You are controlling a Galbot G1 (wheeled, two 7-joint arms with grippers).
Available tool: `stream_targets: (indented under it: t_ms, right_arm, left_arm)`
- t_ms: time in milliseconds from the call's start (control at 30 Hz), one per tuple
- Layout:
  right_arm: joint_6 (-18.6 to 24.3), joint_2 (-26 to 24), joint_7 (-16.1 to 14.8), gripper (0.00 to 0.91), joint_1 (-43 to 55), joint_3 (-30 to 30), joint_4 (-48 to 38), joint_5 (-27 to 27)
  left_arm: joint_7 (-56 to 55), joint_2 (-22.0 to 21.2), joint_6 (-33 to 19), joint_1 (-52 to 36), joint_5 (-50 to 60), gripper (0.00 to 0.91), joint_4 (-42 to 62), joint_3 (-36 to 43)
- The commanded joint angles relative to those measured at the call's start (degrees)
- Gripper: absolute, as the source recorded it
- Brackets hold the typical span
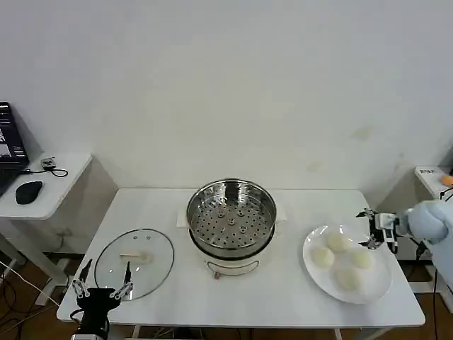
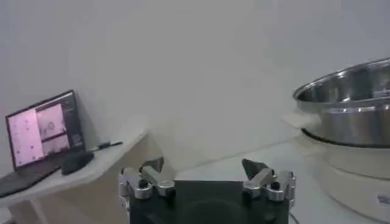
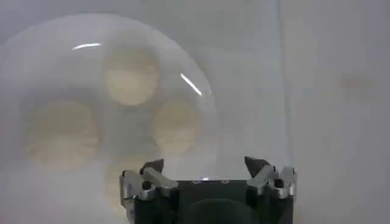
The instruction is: Take steamed baozi put them in steamer then cover it.
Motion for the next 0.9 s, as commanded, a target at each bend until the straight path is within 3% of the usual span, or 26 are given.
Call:
stream_targets:
  t_ms: [33,567,900]
  right_arm:
    - [1.6,5.1,-2.9,0.907,10.7,-13.4,-8.6,-1.3]
    - [0.7,9.4,-2.5,0.907,10.7,-15.1,-13.4,-3.1]
    - [0.0,9.9,-1.6,0.685,10.8,-14.9,-15.1,-4.4]
  left_arm:
    - [0.2,-0.3,-0.1,-0.1,0.7,0.907,0.3,-0.9]
    - [0.4,-0.5,-0.1,-0.1,1.4,0.907,0.7,-0.8]
    - [0.3,-0.6,-0.2,-0.1,1.4,0.907,0.8,-0.8]
